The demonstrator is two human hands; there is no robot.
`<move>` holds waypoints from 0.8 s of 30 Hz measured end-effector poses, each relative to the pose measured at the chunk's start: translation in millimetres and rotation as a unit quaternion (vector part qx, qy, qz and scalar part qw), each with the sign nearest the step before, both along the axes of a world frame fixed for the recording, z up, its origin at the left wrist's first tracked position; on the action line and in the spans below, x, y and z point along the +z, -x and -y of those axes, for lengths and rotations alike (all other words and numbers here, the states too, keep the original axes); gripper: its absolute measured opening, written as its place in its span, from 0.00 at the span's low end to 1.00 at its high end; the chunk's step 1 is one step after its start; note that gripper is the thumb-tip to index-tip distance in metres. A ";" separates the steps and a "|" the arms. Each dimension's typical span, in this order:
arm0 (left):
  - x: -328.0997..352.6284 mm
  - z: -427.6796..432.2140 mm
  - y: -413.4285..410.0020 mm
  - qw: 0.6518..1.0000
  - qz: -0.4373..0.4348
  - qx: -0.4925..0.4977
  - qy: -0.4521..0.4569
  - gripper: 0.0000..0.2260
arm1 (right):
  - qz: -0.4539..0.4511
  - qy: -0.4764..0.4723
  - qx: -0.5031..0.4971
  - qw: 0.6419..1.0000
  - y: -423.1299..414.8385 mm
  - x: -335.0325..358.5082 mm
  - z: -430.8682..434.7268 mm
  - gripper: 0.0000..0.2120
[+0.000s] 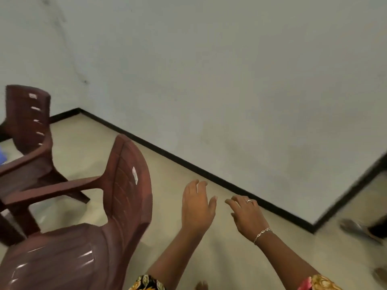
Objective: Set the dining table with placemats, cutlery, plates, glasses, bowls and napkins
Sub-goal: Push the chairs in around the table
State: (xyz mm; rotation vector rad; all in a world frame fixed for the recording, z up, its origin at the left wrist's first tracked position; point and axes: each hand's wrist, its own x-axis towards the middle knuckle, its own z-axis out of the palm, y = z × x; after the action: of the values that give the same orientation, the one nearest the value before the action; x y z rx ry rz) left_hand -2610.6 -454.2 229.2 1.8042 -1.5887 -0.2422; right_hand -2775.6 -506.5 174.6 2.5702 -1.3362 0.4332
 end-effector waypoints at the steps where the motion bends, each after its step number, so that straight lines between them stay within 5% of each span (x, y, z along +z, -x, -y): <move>1: 6.1 19.2 -7.8 1.000 -0.003 0.020 0.009 0.21 | 0.000 0.001 0.019 1.000 -10.0 1.2 25.5 0.27; 11: 31.2 149.1 -118.4 0.969 0.072 0.231 0.053 0.19 | 0.030 0.004 0.301 0.953 -174.6 37.9 220.7 0.27; 19: 11.4 152.3 -173.1 0.901 0.105 0.422 -0.006 0.20 | 0.102 0.010 0.580 0.808 -333.1 48.9 258.2 0.28; 24: 8.8 159.5 -166.6 0.839 0.050 0.539 -0.055 0.23 | 0.097 -0.018 0.730 0.676 -383.1 48.8 266.6 0.20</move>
State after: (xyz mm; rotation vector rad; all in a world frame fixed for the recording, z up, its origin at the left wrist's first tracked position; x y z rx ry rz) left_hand -2444.1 -613.8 237.9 2.5258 -0.4071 0.3064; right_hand -2392.6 -773.1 223.4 3.0429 1.0624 0.8489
